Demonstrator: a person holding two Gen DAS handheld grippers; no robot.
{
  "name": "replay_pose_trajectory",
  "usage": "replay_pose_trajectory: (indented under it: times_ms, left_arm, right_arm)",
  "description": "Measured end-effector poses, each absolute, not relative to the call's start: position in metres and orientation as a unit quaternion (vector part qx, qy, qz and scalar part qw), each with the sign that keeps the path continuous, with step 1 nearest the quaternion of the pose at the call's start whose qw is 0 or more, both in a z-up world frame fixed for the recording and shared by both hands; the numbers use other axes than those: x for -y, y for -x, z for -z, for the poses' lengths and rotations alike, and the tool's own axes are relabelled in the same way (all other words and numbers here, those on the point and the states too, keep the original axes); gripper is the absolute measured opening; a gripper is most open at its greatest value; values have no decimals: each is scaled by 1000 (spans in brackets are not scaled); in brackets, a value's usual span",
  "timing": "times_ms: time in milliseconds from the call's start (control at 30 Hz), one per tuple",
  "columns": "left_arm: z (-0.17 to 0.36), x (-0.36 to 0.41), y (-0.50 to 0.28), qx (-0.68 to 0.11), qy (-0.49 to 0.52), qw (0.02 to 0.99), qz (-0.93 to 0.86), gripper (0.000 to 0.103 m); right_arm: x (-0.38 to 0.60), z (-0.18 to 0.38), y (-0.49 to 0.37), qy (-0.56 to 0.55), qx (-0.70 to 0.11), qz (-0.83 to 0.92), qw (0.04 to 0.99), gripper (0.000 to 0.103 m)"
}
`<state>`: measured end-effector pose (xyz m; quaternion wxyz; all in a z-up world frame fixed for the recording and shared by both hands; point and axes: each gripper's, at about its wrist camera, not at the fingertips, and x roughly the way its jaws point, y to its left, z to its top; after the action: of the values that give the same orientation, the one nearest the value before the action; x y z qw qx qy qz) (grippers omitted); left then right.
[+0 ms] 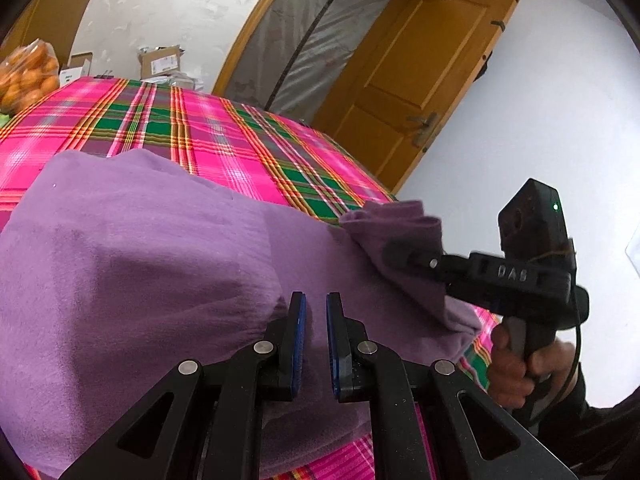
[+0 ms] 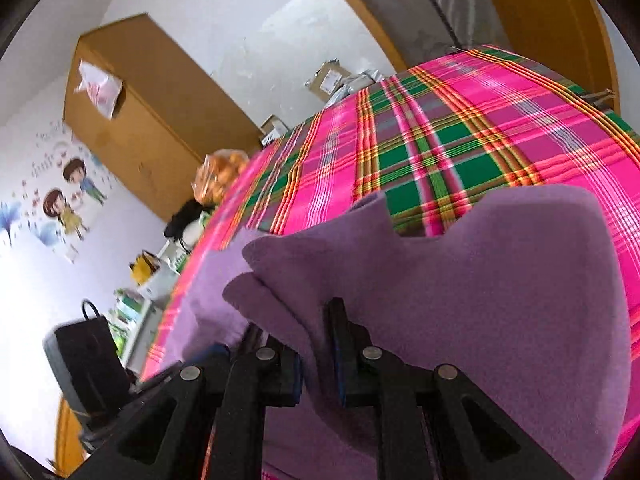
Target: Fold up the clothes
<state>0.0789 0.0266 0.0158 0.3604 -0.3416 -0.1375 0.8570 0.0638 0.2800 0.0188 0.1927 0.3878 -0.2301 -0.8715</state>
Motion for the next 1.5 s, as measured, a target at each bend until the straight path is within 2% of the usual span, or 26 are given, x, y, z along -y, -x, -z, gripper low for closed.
replay_pose_trajectory:
  times_ms: [267, 333, 400, 567, 800, 833, 867, 933, 1167, 1300, 1333, 1367, 1500]
  left_arm:
    - [-18, -21, -81, 147, 330, 364, -858, 10]
    - [-17, -19, -82, 147, 329, 363, -859, 10]
    - [-18, -19, -81, 148, 330, 361, -860, 10]
    - [-19, -19, -81, 146, 336, 356, -860, 10]
    - [-23, -30, -87, 130, 344, 363, -856, 11]
    - [-23, -32, -86, 128, 348, 363, -855, 15]
    - [-23, -35, -86, 127, 353, 364, -853, 25]
    - [-22, -40, -84, 126, 363, 364, -849, 32]
    - [-18, -62, -68, 125, 408, 343, -837, 32]
    - [-22, -73, -72, 110, 393, 350, -843, 32]
    - [-24, -73, -73, 110, 389, 354, -844, 21]
    - [-25, -73, -75, 110, 387, 357, -843, 3]
    - [-20, -68, -79, 118, 400, 360, -835, 4]
  right_arm:
    - [-257, -28, -80, -377, 165, 888, 206, 13]
    - [-249, -21, -78, -396, 146, 881, 213, 16]
    - [-242, -15, -77, -413, 128, 874, 221, 25]
    - [-235, -15, -87, -425, 116, 861, 253, 34]
    - [-250, -16, -108, -437, 113, 840, 301, 34]
    - [-257, -17, -112, -434, 118, 841, 300, 34]
    - [-264, -19, -114, -430, 123, 843, 298, 34]
    - [-280, -24, -119, -416, 137, 853, 285, 34]
    - [-325, -31, -124, -389, 183, 869, 245, 35]
    - [-335, -29, -126, -387, 191, 870, 241, 34]
    - [-337, -29, -128, -386, 192, 870, 239, 34]
    - [-339, -29, -129, -384, 193, 871, 238, 34]
    - [-347, -32, -132, -375, 196, 875, 233, 34]
